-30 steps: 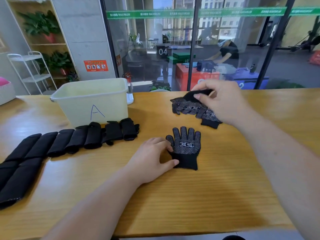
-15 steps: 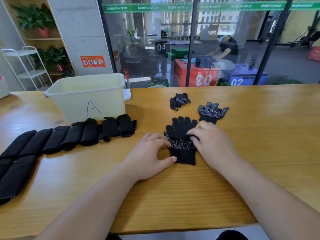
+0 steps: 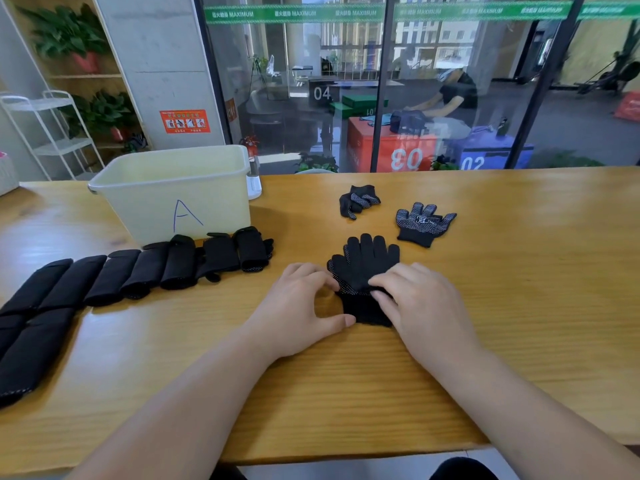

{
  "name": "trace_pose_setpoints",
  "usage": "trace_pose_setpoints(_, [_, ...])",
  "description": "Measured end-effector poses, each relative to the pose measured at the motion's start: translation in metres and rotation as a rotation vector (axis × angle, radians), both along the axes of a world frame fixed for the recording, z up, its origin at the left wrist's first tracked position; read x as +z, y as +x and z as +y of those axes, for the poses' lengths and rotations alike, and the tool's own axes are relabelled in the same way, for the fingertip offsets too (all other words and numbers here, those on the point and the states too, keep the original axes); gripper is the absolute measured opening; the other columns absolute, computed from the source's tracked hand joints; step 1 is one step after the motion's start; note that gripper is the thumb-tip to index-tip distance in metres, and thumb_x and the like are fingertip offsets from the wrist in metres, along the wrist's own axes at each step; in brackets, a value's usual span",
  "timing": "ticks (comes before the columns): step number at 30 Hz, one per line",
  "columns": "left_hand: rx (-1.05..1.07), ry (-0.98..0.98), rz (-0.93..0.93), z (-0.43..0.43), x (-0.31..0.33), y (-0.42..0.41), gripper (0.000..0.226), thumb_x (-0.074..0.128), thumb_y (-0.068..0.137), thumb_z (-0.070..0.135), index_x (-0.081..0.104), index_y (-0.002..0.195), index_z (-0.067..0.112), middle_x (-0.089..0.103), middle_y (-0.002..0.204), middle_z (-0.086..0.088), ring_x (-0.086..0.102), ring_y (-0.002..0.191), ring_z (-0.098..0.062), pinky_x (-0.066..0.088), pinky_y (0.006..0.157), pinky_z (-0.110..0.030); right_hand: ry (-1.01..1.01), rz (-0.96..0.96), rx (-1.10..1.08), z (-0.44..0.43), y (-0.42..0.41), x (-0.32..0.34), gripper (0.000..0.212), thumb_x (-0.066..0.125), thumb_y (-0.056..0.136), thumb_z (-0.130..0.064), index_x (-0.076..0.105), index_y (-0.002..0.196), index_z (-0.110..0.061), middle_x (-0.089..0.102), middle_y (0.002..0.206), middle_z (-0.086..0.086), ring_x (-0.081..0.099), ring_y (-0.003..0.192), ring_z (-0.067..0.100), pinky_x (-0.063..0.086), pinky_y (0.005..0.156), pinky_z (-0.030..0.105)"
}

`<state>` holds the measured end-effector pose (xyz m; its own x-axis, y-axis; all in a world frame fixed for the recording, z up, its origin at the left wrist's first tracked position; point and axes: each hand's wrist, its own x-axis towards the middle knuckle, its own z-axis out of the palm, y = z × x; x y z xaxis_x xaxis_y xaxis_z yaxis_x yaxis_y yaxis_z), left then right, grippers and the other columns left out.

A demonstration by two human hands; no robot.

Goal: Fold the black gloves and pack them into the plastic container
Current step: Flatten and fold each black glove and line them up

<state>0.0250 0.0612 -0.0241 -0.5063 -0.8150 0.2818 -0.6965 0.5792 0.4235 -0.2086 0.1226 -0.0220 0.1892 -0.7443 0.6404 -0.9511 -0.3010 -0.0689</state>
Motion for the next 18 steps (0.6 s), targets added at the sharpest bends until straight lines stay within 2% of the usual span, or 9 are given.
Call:
trace_pose_setpoints(4, [0.036, 0.031, -0.001, 0.002, 0.002, -0.001, 0.065, 0.073, 0.081, 0.076, 0.057, 0.128, 0.035, 0.055, 0.131, 0.022, 0.039, 0.135, -0.006, 0.041, 0.115, -0.033, 0.029, 0.028, 0.025, 0.004, 0.005, -0.007, 0.010, 0.074, 0.098, -0.029, 0.077, 0.107, -0.028, 0.066, 0.094, -0.012, 0.059, 0.085, 0.016, 0.050, 0.068, 0.037])
trace_pose_setpoints(9, [0.068, 0.058, 0.008, 0.005, 0.005, -0.003, 0.074, 0.077, 0.080, 0.072, 0.050, 0.136, 0.032, 0.050, 0.135, 0.020, 0.038, 0.136, -0.004, 0.038, 0.113, -0.027, 0.020, 0.018, 0.026, 0.006, 0.005, -0.010, 0.011, 0.072, 0.098, -0.031, 0.077, 0.108, -0.028, 0.067, 0.096, -0.012, 0.061, 0.086, 0.016, 0.051, 0.069, 0.037])
trace_pose_setpoints(18, [0.061, 0.038, 0.022, 0.004, 0.003, -0.004, 0.083, 0.077, 0.079, 0.074, 0.047, 0.144, 0.031, 0.050, 0.140, 0.019, 0.039, 0.137, -0.003, 0.040, 0.116, -0.029, 0.054, 0.050, 0.043, 0.012, 0.005, -0.013, 0.011, 0.077, 0.095, -0.031, 0.079, 0.106, -0.031, 0.066, 0.094, -0.015, 0.059, 0.084, 0.012, 0.048, 0.065, 0.030])
